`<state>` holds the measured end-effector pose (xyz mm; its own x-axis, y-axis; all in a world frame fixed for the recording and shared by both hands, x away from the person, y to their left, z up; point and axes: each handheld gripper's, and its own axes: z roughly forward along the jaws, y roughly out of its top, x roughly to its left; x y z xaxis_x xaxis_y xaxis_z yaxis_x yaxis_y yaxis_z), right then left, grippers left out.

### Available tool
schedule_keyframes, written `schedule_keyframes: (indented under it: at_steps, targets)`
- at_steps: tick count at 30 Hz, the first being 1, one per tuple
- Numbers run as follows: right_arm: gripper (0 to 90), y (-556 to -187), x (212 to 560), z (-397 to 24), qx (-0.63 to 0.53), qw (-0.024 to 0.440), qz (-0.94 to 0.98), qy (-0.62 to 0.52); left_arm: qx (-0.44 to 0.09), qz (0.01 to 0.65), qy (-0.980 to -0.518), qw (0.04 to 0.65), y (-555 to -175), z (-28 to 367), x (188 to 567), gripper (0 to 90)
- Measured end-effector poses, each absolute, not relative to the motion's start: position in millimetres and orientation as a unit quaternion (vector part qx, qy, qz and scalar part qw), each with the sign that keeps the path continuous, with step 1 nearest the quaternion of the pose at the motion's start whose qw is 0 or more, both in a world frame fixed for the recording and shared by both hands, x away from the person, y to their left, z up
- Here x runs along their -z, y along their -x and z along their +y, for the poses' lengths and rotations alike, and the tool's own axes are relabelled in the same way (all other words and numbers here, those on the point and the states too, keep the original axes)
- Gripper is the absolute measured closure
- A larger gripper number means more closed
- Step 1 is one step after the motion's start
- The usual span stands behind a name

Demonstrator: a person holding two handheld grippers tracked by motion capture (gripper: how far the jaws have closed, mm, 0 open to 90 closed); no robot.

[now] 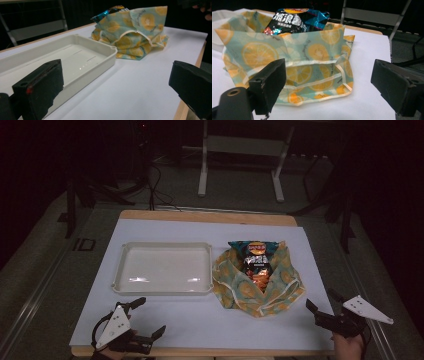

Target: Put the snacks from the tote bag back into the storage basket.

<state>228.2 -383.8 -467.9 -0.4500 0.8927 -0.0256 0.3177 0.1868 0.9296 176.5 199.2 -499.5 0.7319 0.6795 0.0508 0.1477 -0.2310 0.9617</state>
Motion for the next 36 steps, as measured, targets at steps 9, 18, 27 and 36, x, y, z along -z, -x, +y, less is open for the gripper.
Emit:
schedule_keyframes:
  at_steps: [9,18,27,36]
  targets:
    - [11.5,-223.8,465.1,-383.9,-0.48,0.269,0.732,-0.401,-0.233,0.261,-0.753,0.557,-178.3,198.4,502.0,0.2]
    - [11.4,-224.1,459.4,-381.2,-0.497,0.241,0.745,-0.373,-0.23,0.265,-0.751,0.559,-178.2,198.7,501.4,0.1]
    - [11.3,-221.0,447.5,-367.2,-0.507,0.228,0.764,-0.327,-0.224,0.269,-0.751,0.56,-178.8,197.8,501.1,0.1]
    - [11.6,-231.4,423.3,-344.4,-0.524,0.229,0.775,-0.27,-0.227,0.271,-0.744,0.567,-177.8,198.8,499.6,0.1]
